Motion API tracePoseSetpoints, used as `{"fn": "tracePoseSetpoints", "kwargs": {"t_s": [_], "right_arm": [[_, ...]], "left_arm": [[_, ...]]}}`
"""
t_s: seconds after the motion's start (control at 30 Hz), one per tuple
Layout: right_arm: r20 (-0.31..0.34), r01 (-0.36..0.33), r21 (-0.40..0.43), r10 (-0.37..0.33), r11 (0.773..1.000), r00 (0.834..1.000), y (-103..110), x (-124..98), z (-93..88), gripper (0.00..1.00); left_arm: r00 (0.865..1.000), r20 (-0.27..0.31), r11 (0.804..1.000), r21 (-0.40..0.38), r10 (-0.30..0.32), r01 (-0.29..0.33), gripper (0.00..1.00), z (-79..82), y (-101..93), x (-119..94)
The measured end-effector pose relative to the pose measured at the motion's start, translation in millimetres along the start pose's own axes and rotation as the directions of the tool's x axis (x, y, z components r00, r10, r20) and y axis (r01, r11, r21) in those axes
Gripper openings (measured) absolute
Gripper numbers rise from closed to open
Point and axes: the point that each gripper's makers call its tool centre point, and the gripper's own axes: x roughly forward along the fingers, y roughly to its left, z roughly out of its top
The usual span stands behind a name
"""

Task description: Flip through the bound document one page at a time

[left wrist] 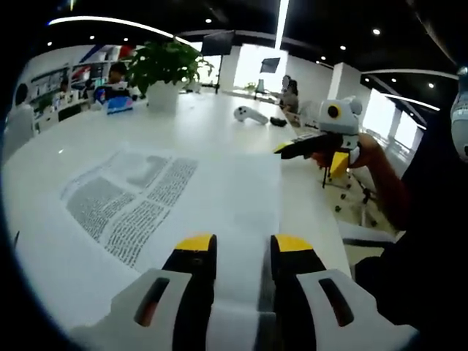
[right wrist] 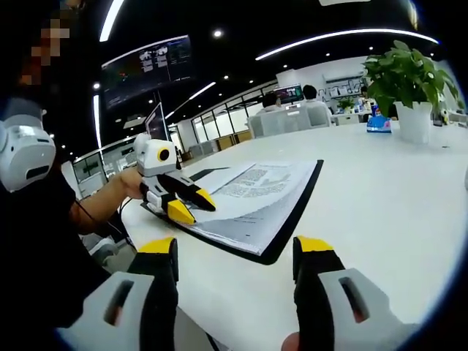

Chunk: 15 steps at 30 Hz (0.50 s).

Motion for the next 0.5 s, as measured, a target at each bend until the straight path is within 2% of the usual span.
{"fn": "tracePoseSetpoints", "kwargs": {"t_s": [0.17, 0.37, 0.5], "right_arm": [[-0.006, -0.004, 0.005, 0.004, 1.0, 1.0, 1, 2, -1.5, 0.61], [-0.032, -0.012, 0.016, 0.013, 1.0, 0.999, 4, 8, -4.3, 0.54], [-0.019, -0.013, 0.032, 0.013, 0.999, 1.0, 4, 11, 0.2, 0.52]], "left_arm": [[1.0, 0.003, 1.0, 0.003, 0.003, -0.003, 0.31, -0.3, 0.1, 0], [1.0, 0.006, 1.0, 0.005, 0.005, -0.005, 0.31, -0.5, 0.5, -1], [1.0, 0.009, 1.0, 0.009, 0.005, -0.005, 0.3, -0.5, 1.0, -1]]}}
